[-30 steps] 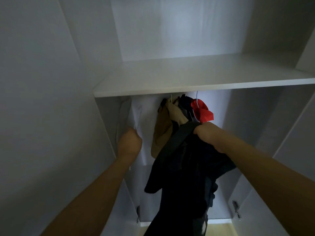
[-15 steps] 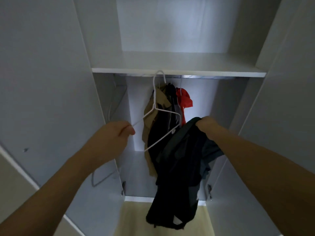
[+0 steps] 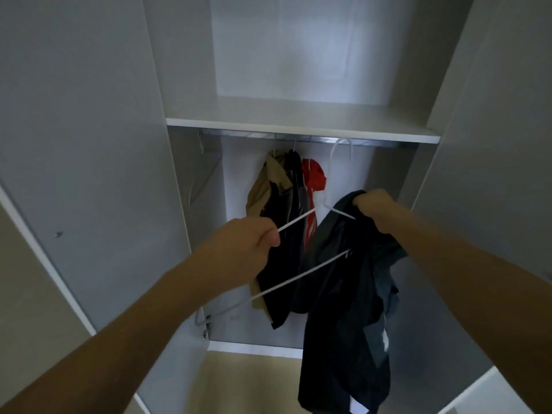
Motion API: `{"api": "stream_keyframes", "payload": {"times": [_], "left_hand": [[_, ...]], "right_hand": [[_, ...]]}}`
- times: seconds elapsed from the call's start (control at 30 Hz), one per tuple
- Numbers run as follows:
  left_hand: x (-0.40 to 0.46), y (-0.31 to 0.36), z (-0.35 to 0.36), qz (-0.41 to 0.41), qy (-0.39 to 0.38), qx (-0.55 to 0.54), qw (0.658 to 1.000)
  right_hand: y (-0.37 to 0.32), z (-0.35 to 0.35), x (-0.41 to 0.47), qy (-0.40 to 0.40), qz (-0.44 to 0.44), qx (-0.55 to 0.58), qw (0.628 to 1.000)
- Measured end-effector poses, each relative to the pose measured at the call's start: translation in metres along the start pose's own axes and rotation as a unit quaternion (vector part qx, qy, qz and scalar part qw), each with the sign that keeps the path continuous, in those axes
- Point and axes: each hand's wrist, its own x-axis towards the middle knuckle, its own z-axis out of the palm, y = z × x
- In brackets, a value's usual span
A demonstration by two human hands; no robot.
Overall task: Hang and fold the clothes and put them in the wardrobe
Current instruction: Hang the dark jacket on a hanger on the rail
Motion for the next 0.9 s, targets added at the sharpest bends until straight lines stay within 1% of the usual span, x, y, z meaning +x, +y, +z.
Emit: {"api": "stream_keyframes", "payload": {"times": [0.07, 0.13, 0.2, 0.23, 0.27, 0.3, 0.33, 0.37, 0.4, 0.47, 0.5, 0.53, 0.57, 0.6, 0.63, 0.67, 0.7, 0.73, 0.77, 0.8, 0.83, 0.87, 0.9], "left_hand": [[0.007, -0.003, 0.025, 0.014, 0.017, -0.007, 1.0], [0.011, -0.01, 0.042, 0.028, 0.032, -0.042, 0.998], [0.013, -0.016, 0.05, 0.06, 0.054, -0.065, 0.995], [0.013, -0.017, 0.051, 0.084, 0.068, -0.062, 0.992], [0.014, -0.016, 0.051, 0.109, 0.082, -0.048, 0.989], [0.014, -0.014, 0.051, 0.138, 0.097, -0.027, 0.985], [0.015, -0.011, 0.052, 0.166, 0.11, -0.007, 0.98], [0.017, -0.009, 0.051, 0.191, 0.123, 0.009, 0.974], [0.02, -0.007, 0.05, 0.207, 0.133, 0.026, 0.969], [0.029, -0.007, 0.046, 0.228, 0.144, 0.072, 0.96], [0.035, -0.01, 0.044, 0.218, 0.149, 0.087, 0.961], [0.04, -0.016, 0.04, 0.183, 0.171, 0.063, 0.966], [0.042, -0.023, 0.037, 0.127, 0.212, -0.01, 0.969], [0.04, -0.03, 0.037, 0.064, 0.273, -0.114, 0.953], [0.033, -0.037, 0.04, 0.006, 0.336, -0.209, 0.918], [0.025, -0.044, 0.05, -0.045, 0.371, -0.259, 0.891], [0.015, -0.048, 0.066, -0.083, 0.349, -0.283, 0.889], [0.007, -0.05, 0.084, -0.107, 0.261, -0.304, 0.91], [0.001, -0.047, 0.103, -0.125, 0.134, -0.321, 0.929], [-0.001, -0.043, 0.121, -0.132, 0.019, -0.326, 0.936], [-0.001, -0.039, 0.137, -0.124, -0.054, -0.322, 0.937], [0.004, -0.037, 0.152, -0.106, -0.084, -0.313, 0.94], [0.011, -0.037, 0.162, -0.093, -0.089, -0.302, 0.945]], "right_hand": [[-0.009, -0.006, -0.019, -0.021, 0.003, 0.043, 0.999], [-0.012, -0.018, -0.037, -0.053, 0.017, 0.108, 0.993], [-0.01, -0.032, -0.058, -0.073, -0.003, 0.139, 0.988], [-0.006, -0.036, -0.066, -0.068, -0.043, 0.115, 0.99], [-0.003, -0.041, -0.072, -0.055, -0.105, 0.05, 0.992], [0.0, -0.046, -0.076, -0.035, -0.176, -0.049, 0.983], [0.003, -0.05, -0.078, -0.009, -0.237, -0.15, 0.96], [0.004, -0.055, -0.079, -0.001, -0.276, -0.213, 0.937], [0.005, -0.06, -0.08, -0.018, -0.297, -0.225, 0.928], [0.007, -0.069, -0.08, -0.048, -0.305, -0.213, 0.927], [0.008, -0.071, -0.08, -0.04, -0.302, -0.219, 0.927], [0.009, -0.072, -0.081, -0.023, -0.293, -0.228, 0.928], [0.009, -0.072, -0.082, -0.002, -0.283, -0.218, 0.934], [0.009, -0.072, -0.082, 0.021, -0.274, -0.189, 0.943], [0.009, -0.074, -0.081, 0.042, -0.265, -0.152, 0.951], [0.007, -0.076, -0.081, 0.061, -0.256, -0.117, 0.958], [0.005, -0.079, -0.081, 0.075, -0.25, -0.086, 0.961], [0.003, -0.082, -0.081, 0.082, -0.248, -0.059, 0.963], [0.001, -0.083, -0.082, 0.084, -0.248, -0.037, 0.964], [-0.001, -0.083, -0.083, 0.084, -0.247, -0.023, 0.965], [-0.004, -0.082, -0.085, 0.085, -0.245, -0.018, 0.966], [-0.005, -0.082, -0.087, 0.085, -0.24, -0.019, 0.967], [-0.007, -0.082, -0.089, 0.084, -0.234, -0.023, 0.968]]}}
